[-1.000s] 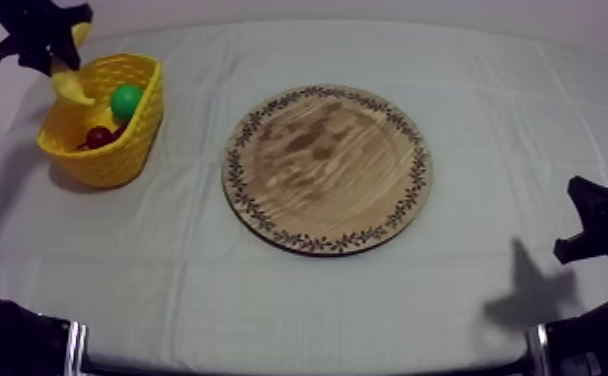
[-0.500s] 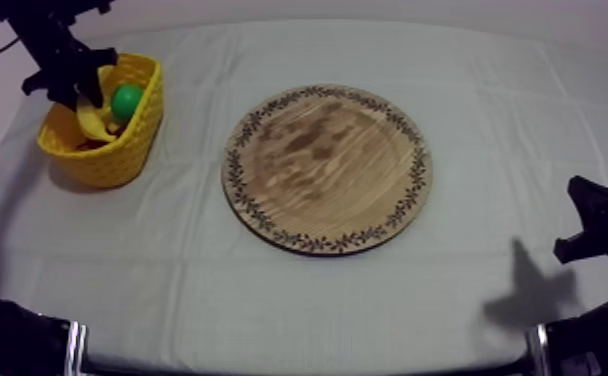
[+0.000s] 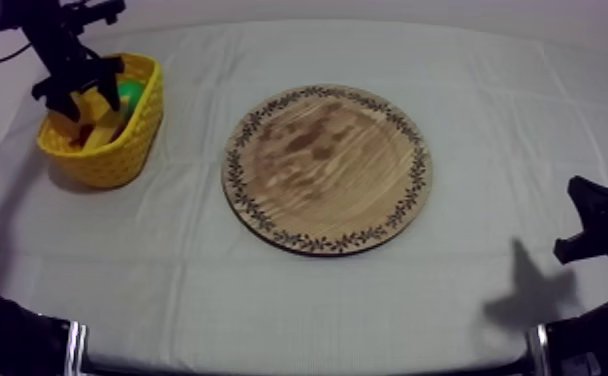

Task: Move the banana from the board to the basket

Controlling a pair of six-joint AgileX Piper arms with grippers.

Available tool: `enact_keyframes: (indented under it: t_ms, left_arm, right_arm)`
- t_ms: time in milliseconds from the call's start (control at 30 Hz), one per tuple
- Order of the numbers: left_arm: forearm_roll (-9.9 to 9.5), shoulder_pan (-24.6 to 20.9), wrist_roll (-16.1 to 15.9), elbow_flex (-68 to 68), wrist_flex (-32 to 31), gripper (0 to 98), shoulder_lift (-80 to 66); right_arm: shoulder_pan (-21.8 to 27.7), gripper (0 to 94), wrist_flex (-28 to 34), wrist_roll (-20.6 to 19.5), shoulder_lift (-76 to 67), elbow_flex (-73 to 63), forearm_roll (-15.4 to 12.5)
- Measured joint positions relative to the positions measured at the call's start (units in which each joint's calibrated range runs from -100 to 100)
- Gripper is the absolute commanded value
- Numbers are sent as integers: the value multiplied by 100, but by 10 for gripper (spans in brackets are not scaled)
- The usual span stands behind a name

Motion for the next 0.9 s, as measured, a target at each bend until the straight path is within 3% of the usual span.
enact_keyframes:
  t_ms: [333,700,900]
  left_arm:
    - [-111,91,117,41,-141,929,-603]
    - [-149,312,114,888,-819,681,-2059]
    - [-144,382,60,1739,-1562,614,-3027]
  right_arm:
    - [0,2,0,0,0,0,0]
    - [0,2,0,0,0,0,0]
    - [0,2,0,-23,0,0,0]
